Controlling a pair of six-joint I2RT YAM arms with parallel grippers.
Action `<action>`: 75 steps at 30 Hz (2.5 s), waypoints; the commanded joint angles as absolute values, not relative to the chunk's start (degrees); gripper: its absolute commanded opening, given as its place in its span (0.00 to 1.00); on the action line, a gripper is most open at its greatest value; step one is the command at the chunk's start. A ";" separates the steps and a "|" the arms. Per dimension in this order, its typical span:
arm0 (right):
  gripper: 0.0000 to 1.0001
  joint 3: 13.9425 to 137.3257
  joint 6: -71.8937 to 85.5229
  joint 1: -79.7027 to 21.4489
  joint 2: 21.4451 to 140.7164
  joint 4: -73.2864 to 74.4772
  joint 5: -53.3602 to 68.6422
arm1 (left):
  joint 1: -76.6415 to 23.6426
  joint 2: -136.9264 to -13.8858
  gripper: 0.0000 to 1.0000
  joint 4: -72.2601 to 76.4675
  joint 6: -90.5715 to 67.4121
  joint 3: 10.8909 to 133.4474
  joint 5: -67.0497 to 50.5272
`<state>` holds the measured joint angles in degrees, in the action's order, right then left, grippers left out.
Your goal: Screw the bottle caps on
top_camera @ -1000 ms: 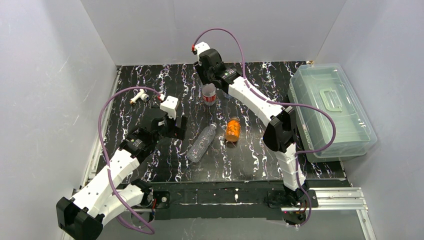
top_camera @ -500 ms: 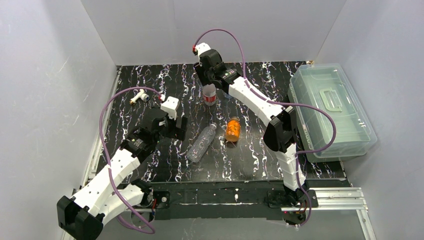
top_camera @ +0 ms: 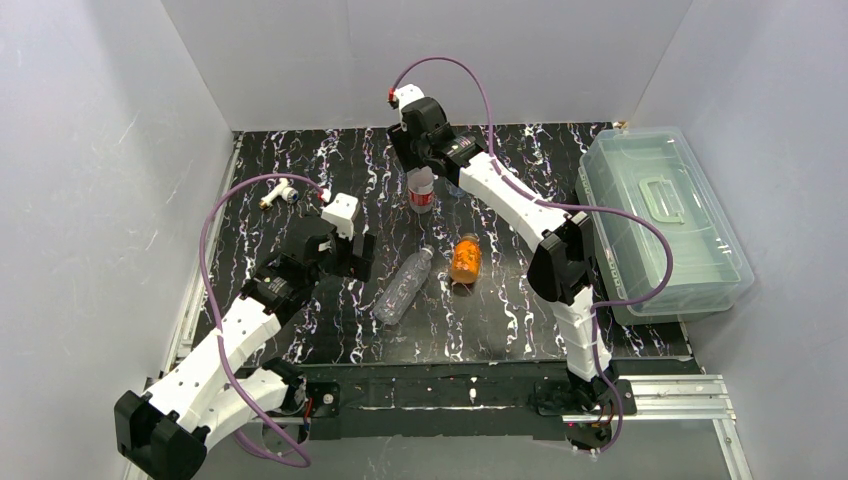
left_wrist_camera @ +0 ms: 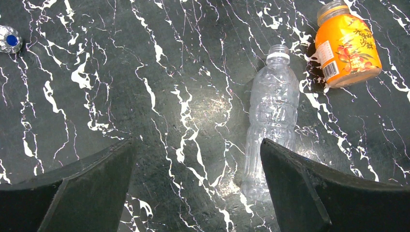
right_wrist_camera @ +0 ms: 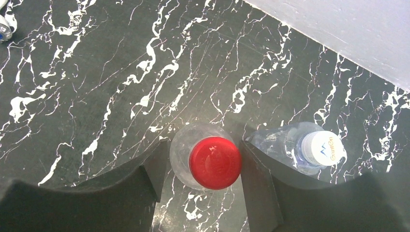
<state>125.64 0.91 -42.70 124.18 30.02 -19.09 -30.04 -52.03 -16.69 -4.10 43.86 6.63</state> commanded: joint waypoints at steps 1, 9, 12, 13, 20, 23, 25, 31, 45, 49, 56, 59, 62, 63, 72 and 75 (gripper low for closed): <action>0.64 126.64 1.41 -42.36 121.98 29.30 -18.99 | -29.53 -51.86 0.98 -16.17 -4.39 43.48 6.42; 0.71 127.01 1.49 -42.22 121.81 29.72 -19.16 | -29.47 -51.79 0.98 -16.26 -4.55 43.46 6.42; 0.79 128.28 1.74 -42.27 121.74 30.86 -19.50 | -29.49 -51.68 0.98 -16.35 -4.57 43.46 6.55; 0.83 128.58 1.90 -42.23 121.62 31.05 -19.60 | -29.49 -51.68 0.98 -16.35 -4.65 43.46 6.60; 0.98 130.42 3.73 -42.23 119.01 33.26 -20.99 | -29.37 -51.94 0.98 -16.74 -5.39 43.98 6.81; 0.98 131.94 4.94 -42.27 117.19 35.99 -23.78 | -29.36 -51.97 0.98 -17.48 -6.00 44.47 7.79; 0.98 131.89 6.25 -42.23 115.15 38.29 -26.06 | -29.40 -51.74 0.98 -18.10 -6.22 44.91 8.42; 0.98 126.63 14.34 -42.23 105.00 48.83 -33.04 | -29.27 -51.43 0.98 -19.49 -8.11 45.96 8.47; 0.98 84.68 46.43 -41.09 74.27 75.02 -39.00 | -28.66 -51.15 0.98 -20.00 -11.02 46.27 3.16; 0.98 72.34 51.11 -39.44 69.71 70.59 -37.76 | -28.61 -50.80 0.98 -19.78 -11.21 46.06 2.08; 0.90 56.01 52.91 -28.85 67.52 57.14 -32.67 | -28.58 -49.72 0.98 -19.69 -11.25 45.54 1.93; 0.86 49.98 52.86 -23.53 66.03 51.32 -29.64 | -28.57 -49.58 0.98 -19.60 -11.34 45.43 1.64; 0.85 47.79 53.16 -20.61 65.86 47.41 -29.81 | -28.57 -49.73 0.98 -19.51 -11.42 45.43 1.29; 0.85 47.40 53.34 -20.06 66.05 46.40 -29.98 | -28.63 -49.82 0.98 -19.51 -11.43 45.44 1.17; 0.76 44.69 56.10 -16.91 68.07 40.24 -31.59 | -28.60 -49.91 0.98 -19.51 -11.54 45.26 0.88; 0.74 42.42 57.08 -15.72 68.09 37.35 -31.37 | -28.57 -50.05 0.98 -19.43 -11.60 45.33 0.72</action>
